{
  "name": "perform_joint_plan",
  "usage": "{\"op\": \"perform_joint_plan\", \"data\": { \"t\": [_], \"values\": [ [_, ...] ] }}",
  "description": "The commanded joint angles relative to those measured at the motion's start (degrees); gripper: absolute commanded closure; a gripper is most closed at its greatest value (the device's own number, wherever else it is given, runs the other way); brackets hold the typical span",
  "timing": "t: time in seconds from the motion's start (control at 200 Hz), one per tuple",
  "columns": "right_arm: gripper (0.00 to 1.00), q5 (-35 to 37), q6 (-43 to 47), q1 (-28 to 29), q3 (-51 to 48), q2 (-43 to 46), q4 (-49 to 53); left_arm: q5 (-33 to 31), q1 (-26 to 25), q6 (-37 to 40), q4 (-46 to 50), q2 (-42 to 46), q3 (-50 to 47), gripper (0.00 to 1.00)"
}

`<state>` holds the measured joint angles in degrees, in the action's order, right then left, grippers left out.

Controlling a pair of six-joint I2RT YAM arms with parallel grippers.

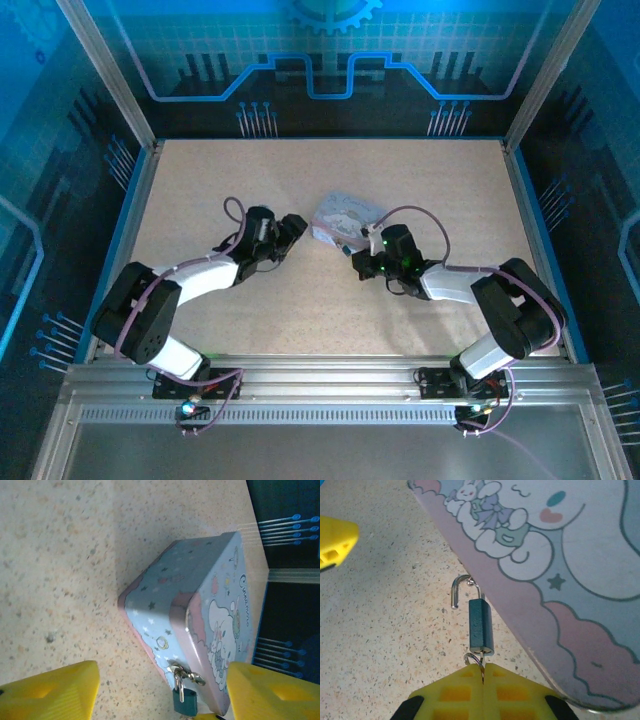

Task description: Unlock a padlock with a key

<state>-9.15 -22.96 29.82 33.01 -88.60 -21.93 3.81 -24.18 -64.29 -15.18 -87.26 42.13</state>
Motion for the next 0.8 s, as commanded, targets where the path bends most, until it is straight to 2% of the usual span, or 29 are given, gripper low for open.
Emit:
{"op": "perform_joint_plan", "data": {
  "t": [0.0,0.145,0.38,0.795],
  "values": [
    [1.00,-1.9,-4.3,-1.5,-0.4,-0.2,1.7,3.1,1.3,9.3,8.9,-1.4,6.2,0.27],
    [1.00,-2.7,-6.3,-2.1,-0.2,-1.7,1.8,6.9,2.9,13.2,12.8,-5.5,12.4,0.20],
    [1.00,-2.7,-6.3,-2.6,0.3,-2.4,3.0,12.1,3.8,20.2,22.0,-15.4,25.5,0.16],
    [0.99,-3.1,-5.7,-2.8,1.3,-3.8,4.1,19.8,4.1,21.9,23.5,-26.7,36.5,0.16]
  ]
}}
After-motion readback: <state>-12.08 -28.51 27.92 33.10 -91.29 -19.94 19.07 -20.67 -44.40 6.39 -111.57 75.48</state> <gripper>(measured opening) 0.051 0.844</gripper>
